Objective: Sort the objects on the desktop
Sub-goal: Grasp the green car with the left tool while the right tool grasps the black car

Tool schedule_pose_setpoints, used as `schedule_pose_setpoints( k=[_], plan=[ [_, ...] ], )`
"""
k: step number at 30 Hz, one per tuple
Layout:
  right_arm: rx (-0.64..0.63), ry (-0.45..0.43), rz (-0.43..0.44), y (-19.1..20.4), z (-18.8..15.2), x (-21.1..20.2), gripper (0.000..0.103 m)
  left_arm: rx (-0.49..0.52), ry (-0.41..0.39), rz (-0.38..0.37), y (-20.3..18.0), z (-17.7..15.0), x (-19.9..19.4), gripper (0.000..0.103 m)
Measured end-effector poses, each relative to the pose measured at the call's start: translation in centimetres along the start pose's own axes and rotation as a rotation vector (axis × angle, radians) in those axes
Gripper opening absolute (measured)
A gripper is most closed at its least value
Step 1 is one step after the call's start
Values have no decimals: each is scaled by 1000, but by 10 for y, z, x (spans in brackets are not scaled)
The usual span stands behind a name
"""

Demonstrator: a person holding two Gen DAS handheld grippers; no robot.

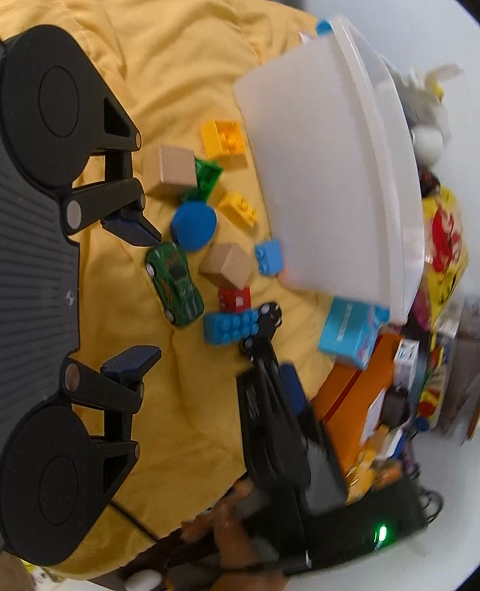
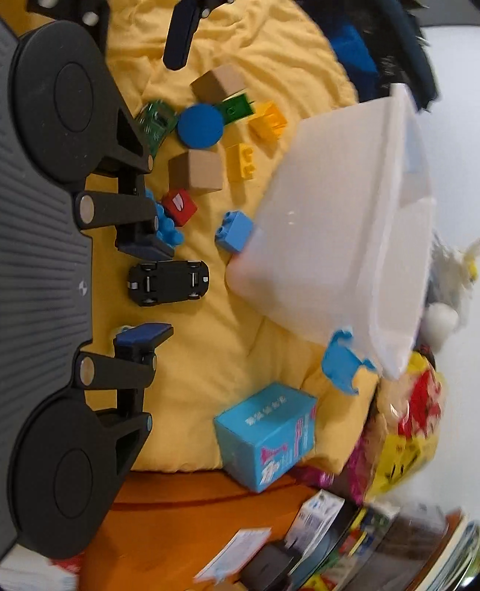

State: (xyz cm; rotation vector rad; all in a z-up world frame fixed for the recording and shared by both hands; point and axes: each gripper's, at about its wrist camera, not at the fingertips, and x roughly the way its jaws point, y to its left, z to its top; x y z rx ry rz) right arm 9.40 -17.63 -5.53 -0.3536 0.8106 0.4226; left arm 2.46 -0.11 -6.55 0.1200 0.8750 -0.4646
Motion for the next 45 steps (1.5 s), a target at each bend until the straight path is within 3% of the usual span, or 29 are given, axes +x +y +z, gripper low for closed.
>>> schedule_pose_setpoints(
  k=[3,9,14,16,20,23,27,32,35,39,41,45],
  plan=[
    [-34,30,21,4,-3,13,29,61,20,6,-3,7,10,63],
    [-53,35,9,3,-4,21,32,190,52,-3,-7,23,28,63],
    [-86,60,27,8,-5,21,35,361,110,-11,-11,29,50,49],
    [-81,47,21,6,-8,22,32,378,117,-35,-9,33,53,43],
    [-25,35,7,0,-8,19,18,374,86,0,-15,30,39,34],
    [-11,11,16,0,-13,3,18,309,47,22,-17,11,12,34],
    [-5,-20,42,6,-22,-25,18,142,22,73,-9,-21,-28,33],
    [132,9,295,24,-35,-49,18,-7,41,187,14,-46,-44,33],
    [181,52,411,46,-44,-44,18,-72,48,189,25,-49,-32,34],
    [259,96,434,51,-49,-33,20,-108,58,206,25,-49,-24,35],
    [285,93,391,44,-51,-34,32,-123,43,198,23,-49,-26,42],
    [295,80,297,31,-57,-39,34,-62,26,213,13,-51,-31,48]
  ],
)
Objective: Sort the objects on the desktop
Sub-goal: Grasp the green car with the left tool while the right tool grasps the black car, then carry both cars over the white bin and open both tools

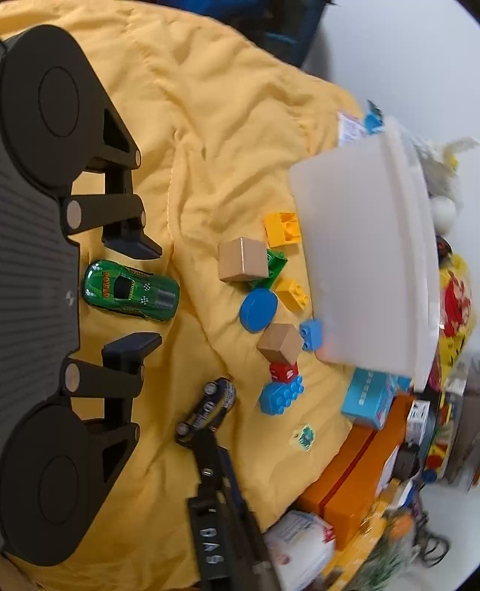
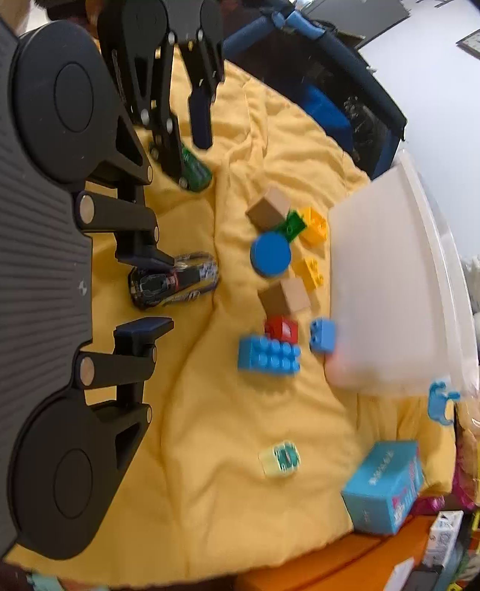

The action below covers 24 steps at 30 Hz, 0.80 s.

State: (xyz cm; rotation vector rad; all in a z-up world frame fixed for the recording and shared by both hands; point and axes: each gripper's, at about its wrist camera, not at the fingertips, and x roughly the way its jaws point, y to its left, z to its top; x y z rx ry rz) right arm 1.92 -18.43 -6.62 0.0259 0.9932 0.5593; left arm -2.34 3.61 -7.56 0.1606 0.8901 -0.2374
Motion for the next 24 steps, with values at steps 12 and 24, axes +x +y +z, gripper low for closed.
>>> schedule_pose_setpoints(
  k=[12,24],
  plan=[
    [-280,-13,-134,45,3,22,52,-37,58,-30,10,-9,10,42],
    [-269,-5,-140,48,4,12,33,-37,-85,-80,25,15,-24,33]
  ],
)
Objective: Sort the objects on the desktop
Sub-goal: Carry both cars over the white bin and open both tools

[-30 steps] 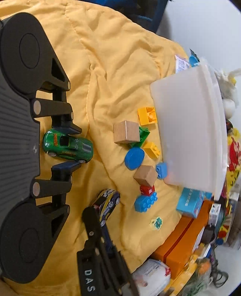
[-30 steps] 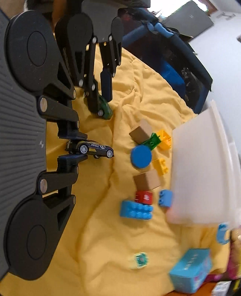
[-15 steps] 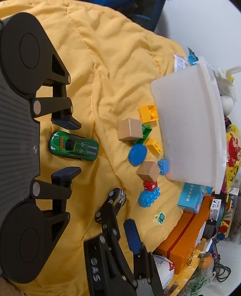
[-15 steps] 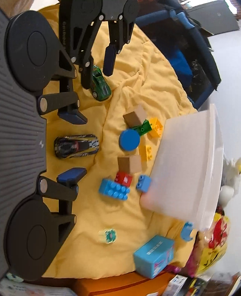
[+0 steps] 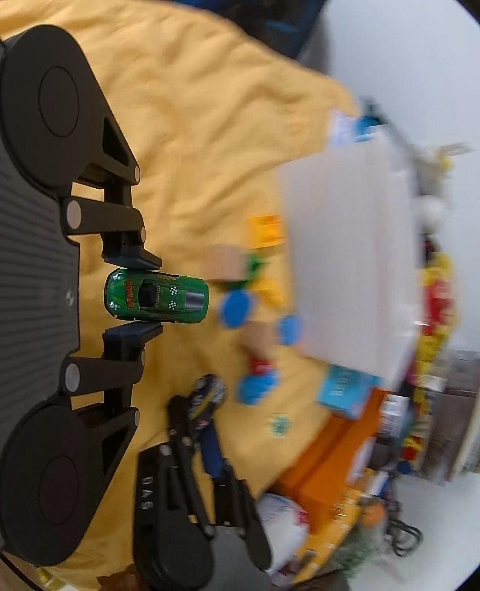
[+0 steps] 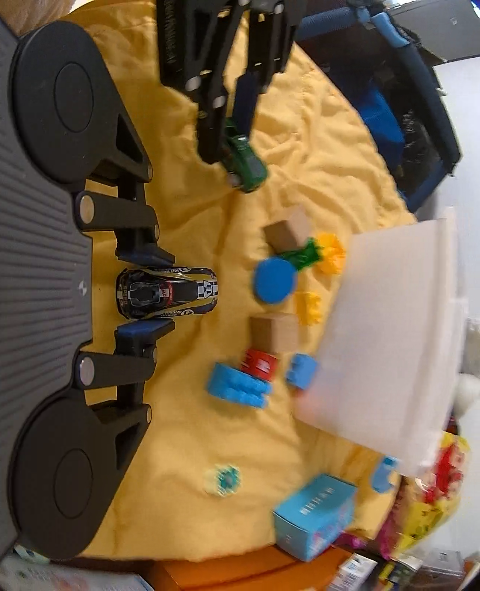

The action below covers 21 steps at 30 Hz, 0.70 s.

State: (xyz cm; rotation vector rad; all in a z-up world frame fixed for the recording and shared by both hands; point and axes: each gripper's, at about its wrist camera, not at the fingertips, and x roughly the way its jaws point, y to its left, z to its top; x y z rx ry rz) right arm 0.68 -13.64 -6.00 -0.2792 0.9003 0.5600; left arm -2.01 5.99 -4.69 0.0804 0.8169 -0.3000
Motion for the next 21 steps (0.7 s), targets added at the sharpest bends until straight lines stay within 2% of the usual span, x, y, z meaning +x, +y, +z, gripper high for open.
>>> schedule_pose_setpoints(
  k=[3,6,10,12,15,18,21],
  plan=[
    [-14,-68,-32,-6,20,-20,33,3,-114,17,9,32,-22,34],
    [-6,-172,-67,-16,50,-43,33,30,-218,45,19,72,-35,34],
    [-3,-289,-109,-32,99,-59,33,67,-305,79,33,125,-33,34],
    [-14,-328,-147,-40,121,-60,33,81,-311,102,37,148,-22,34],
    [7,-327,-180,-54,148,-48,33,101,-305,120,42,173,1,34],
    [37,-286,-203,-64,166,-24,33,94,-247,141,48,186,34,34],
    [72,-228,-208,-73,169,-2,34,74,-195,148,52,189,60,34]
  ],
)
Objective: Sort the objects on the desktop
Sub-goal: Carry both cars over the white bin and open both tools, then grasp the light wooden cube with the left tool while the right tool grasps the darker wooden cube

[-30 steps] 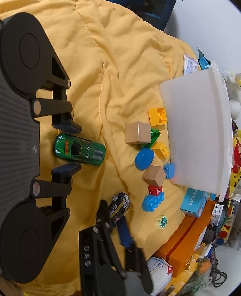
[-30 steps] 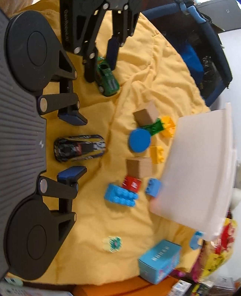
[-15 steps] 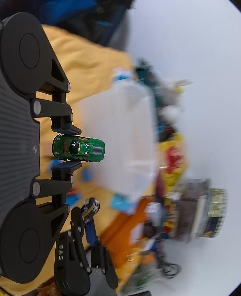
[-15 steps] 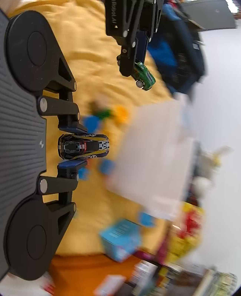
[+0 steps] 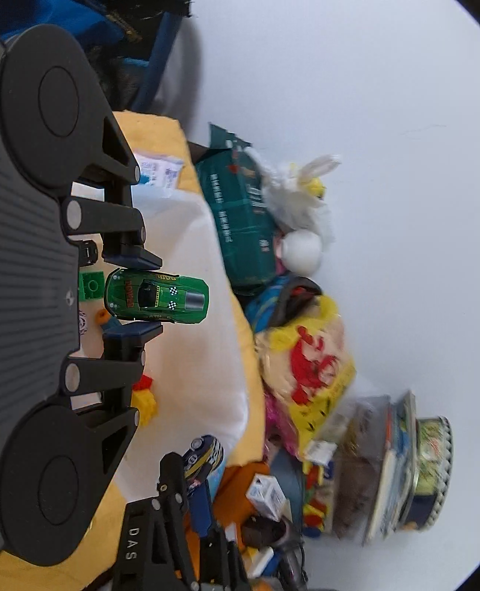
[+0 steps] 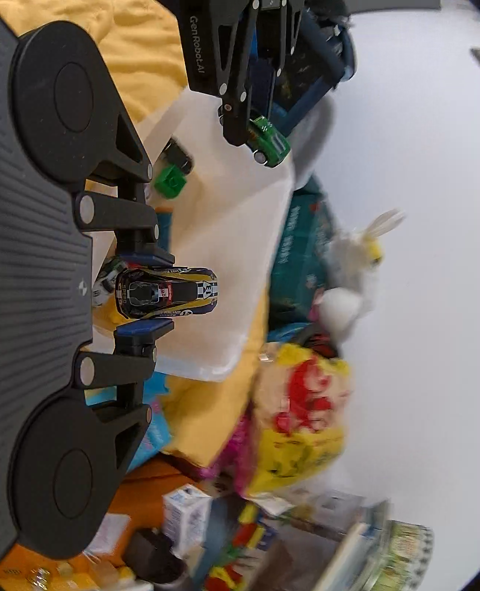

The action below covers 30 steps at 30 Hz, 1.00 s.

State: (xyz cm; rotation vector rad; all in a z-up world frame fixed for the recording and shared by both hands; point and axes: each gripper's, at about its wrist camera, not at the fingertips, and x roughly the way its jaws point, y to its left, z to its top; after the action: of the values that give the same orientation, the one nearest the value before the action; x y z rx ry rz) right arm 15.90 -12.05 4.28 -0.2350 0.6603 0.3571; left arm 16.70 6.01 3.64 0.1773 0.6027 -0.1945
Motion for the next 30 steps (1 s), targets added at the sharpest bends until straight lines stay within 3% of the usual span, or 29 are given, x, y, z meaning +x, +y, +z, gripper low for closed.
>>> schedule_pose_setpoints(
  k=[4,7,13,16,19,24,30],
  plan=[
    [3,43,0,1,-5,19,35,-19,54,-6,-1,-7,10,35],
    [-11,32,5,2,-8,14,35,7,6,-13,-3,-8,-5,46],
    [-9,-25,21,-2,-6,-10,36,-37,-61,-40,-2,-12,-44,47],
    [7,-57,43,-7,-11,-28,38,-47,-62,-37,-7,-34,-63,57],
    [11,-63,55,-11,-25,-42,40,-56,-13,-53,-14,-69,-70,58],
    [-54,12,64,-4,-67,-44,40,-97,144,-110,-36,-131,-62,57],
    [-15,166,80,1,-123,-23,39,-55,212,-91,-59,-160,-50,57]
  ],
)
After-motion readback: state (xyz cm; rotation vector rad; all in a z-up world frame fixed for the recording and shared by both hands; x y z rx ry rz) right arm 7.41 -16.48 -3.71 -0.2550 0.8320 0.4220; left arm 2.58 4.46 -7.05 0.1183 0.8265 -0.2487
